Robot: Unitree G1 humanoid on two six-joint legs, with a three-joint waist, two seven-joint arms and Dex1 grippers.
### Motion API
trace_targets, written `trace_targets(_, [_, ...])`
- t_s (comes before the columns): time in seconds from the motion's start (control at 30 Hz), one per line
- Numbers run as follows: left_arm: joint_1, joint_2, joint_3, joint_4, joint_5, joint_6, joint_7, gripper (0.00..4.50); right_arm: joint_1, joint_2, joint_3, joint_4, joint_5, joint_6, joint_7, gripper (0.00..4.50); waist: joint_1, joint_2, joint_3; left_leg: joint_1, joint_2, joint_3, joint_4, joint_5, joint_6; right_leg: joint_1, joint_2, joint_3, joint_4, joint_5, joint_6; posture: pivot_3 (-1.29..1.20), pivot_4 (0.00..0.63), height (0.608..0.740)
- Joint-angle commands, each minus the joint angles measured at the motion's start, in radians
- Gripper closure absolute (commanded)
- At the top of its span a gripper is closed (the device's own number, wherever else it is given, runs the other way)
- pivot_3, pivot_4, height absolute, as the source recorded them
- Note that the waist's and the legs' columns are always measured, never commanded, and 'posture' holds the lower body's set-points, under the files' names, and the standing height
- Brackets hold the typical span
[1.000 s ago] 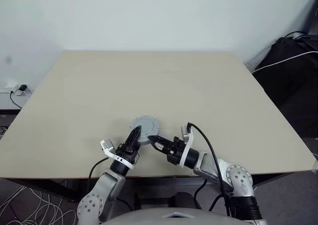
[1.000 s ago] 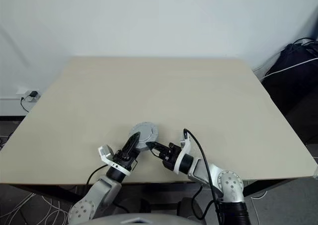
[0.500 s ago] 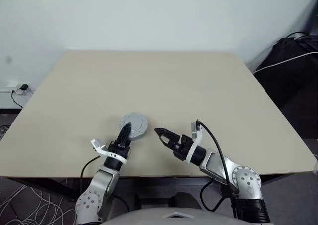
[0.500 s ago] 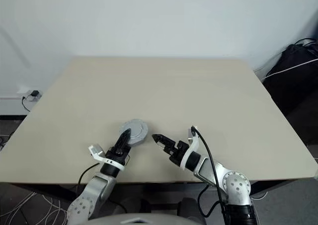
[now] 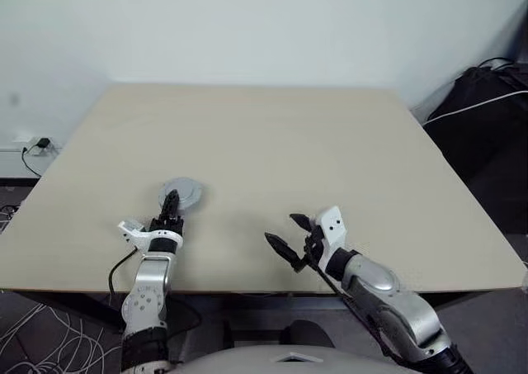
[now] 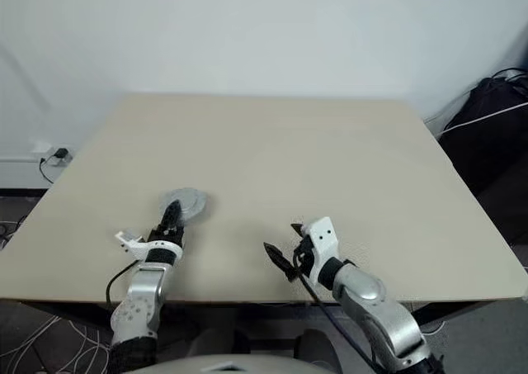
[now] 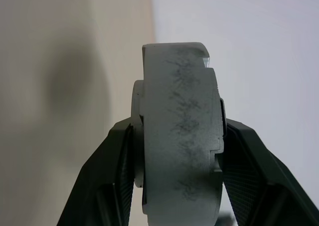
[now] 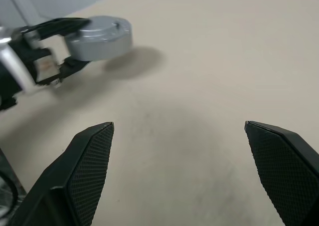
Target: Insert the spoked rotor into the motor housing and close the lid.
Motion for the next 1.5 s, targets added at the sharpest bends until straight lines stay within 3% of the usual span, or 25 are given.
trace_targets(0.03, [-0.099,-0.019,0.030,0.021,0.033,-0.015,0.003,2.45,0.005,0.007,-0.008,0.028,-0.100,-0.125,0.040,0.00,0.000,-0.003,0.000,0.000,0.000,0.000,0.001,0.000,0.000,0.000,0.000,0.000,0.000,0.001,0.001,0.00,0.000,0.740])
trace_targets(0.23, [-0.238,-0.004,0.071,0.155,0.111,-0.016,-0.001,2.45,0.024,0.026,-0.023,0.107,-0.198,-0.261,0.081,0.00,0.000,-0.006,0.001,0.000,-0.001,0.002,0.002,0.000,0.000,0.000,-0.003,0.000,0.000,0.003,0.002,0.00,0.000,0.740])
trace_targets(0.63, [-0.471,0.022,0.165,0.413,0.275,-0.073,0.053,2.45,0.042,0.076,-0.044,0.117,-0.197,-0.208,0.128,0.00,-0.001,-0.008,0.002,0.000,0.000,0.002,0.001,0.000,0.000,-0.001,-0.001,0.001,0.000,0.003,0.002,0.00,0.000,0.740])
trace_targets(0.93, [-0.542,0.064,0.219,0.539,0.371,-0.092,0.057,2.45,0.045,0.092,-0.051,0.115,-0.200,-0.162,0.138,0.00,-0.001,-0.009,0.002,0.000,-0.001,0.002,0.001,0.000,0.000,0.000,-0.002,0.000,0.001,0.003,0.002,0.00,0.000,0.740])
trace_targets(1.17, [-0.470,0.044,0.222,0.467,0.401,-0.046,0.069,0.12,0.042,0.111,-0.059,0.122,-0.205,-0.138,0.133,0.00,-0.002,-0.008,0.001,0.000,-0.001,0.002,0.001,0.000,0.000,0.000,-0.002,0.000,0.001,0.003,0.002,0.00,0.000,0.740])
trace_targets(1.5, [-0.112,-0.002,0.170,0.034,0.342,0.197,0.123,0.03,0.051,0.137,-0.070,0.114,-0.186,-0.087,0.139,0.00,-0.023,-0.004,-0.008,0.006,0.000,0.004,-0.002,0.000,0.000,0.003,-0.006,0.004,0.001,0.003,0.001,0.00,0.000,0.740])
